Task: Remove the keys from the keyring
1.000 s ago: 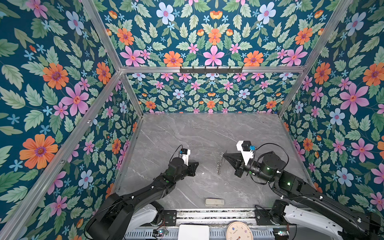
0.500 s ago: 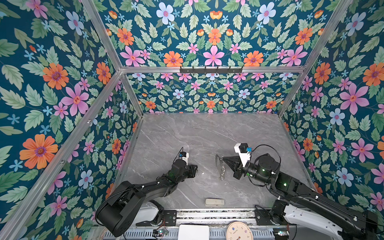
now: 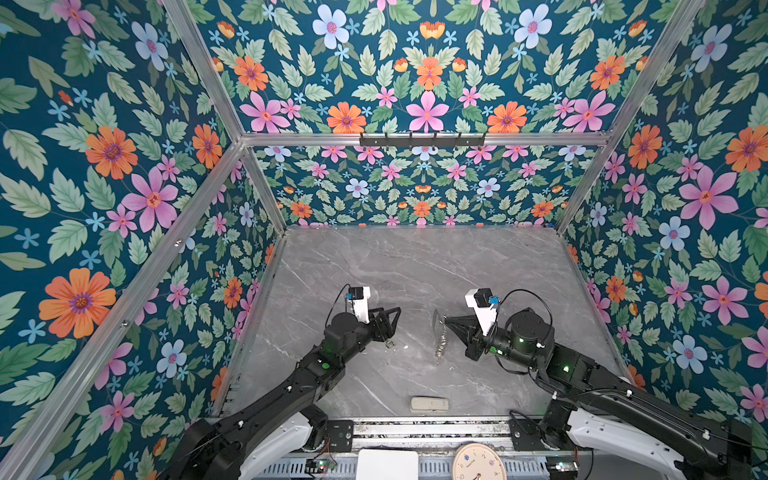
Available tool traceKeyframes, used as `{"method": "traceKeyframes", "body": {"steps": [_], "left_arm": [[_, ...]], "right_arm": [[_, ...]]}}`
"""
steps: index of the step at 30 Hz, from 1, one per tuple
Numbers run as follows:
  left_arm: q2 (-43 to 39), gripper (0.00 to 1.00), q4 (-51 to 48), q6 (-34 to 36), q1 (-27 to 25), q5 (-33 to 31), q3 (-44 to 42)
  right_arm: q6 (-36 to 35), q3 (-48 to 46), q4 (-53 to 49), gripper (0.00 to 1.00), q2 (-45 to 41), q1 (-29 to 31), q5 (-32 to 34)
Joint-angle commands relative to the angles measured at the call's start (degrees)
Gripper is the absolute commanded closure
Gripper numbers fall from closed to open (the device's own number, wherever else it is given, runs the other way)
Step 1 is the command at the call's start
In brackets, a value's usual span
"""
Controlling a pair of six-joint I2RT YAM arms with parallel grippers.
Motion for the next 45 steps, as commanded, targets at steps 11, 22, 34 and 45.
{"method": "traceKeyframes", "body": {"steps": [11,22,34,45], "left_arm": [[-3.4,0.3,10.6,3.6,-2.8,21.9,3.3],[-7.4,0.25,5.6,19.9,-18.8,2.8,7.1],[2.5,0.25,4.2,30.0,-23.5,-14.9,14.7],[3.2,0.59,1.5,29.6,-23.8,-15.8,16.5]], "right_arm": [[1.2,9.5,0.7,1.0,2.2,0.0,0.1],[1.1,22.5,-1.8,1.0,9.5,0.1,2.9],[0.8,26.6,-0.8,1.0,13.0,4.1,4.6],[1.3,27.7,-2.5,1.0,14.3,4.8,6.4]]}}
